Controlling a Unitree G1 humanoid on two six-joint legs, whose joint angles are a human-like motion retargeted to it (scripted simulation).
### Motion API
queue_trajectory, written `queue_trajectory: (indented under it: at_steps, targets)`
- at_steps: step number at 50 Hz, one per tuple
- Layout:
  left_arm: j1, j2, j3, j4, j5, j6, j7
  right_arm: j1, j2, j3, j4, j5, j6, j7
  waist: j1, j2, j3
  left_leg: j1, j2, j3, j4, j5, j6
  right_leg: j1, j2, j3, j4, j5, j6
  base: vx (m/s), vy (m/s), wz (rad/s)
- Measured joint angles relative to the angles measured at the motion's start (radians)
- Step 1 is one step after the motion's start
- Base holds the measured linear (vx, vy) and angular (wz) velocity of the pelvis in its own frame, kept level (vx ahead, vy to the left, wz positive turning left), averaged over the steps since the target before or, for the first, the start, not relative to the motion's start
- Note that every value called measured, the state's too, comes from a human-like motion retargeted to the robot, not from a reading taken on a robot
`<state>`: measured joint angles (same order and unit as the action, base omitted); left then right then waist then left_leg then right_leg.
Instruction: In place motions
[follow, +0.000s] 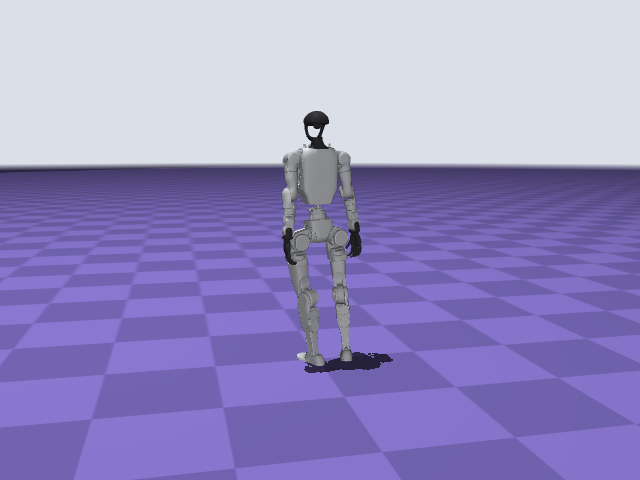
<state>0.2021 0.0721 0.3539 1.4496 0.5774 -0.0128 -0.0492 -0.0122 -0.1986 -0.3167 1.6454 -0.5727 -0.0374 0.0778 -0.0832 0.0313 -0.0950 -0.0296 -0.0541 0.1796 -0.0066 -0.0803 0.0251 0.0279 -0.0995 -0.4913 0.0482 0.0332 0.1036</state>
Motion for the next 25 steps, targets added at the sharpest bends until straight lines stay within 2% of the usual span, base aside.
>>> queue_trajectory:
  at_steps: [25]
  targets:
    - [0.006, 0.000, -0.005, 0.016, 0.006, 0.002, 0.003, 0.001, -0.005, -0.006, 0.015, -0.004, 0.003, -0.005, 0.008, 0.004, 0.005, 0.002, -0.016, -0.009, 0.003, 0.001, 0.010, 0.007, -0.009, -0.008, 0.000, 0.005, -0.003, 0.00, 0.00, 0.00]
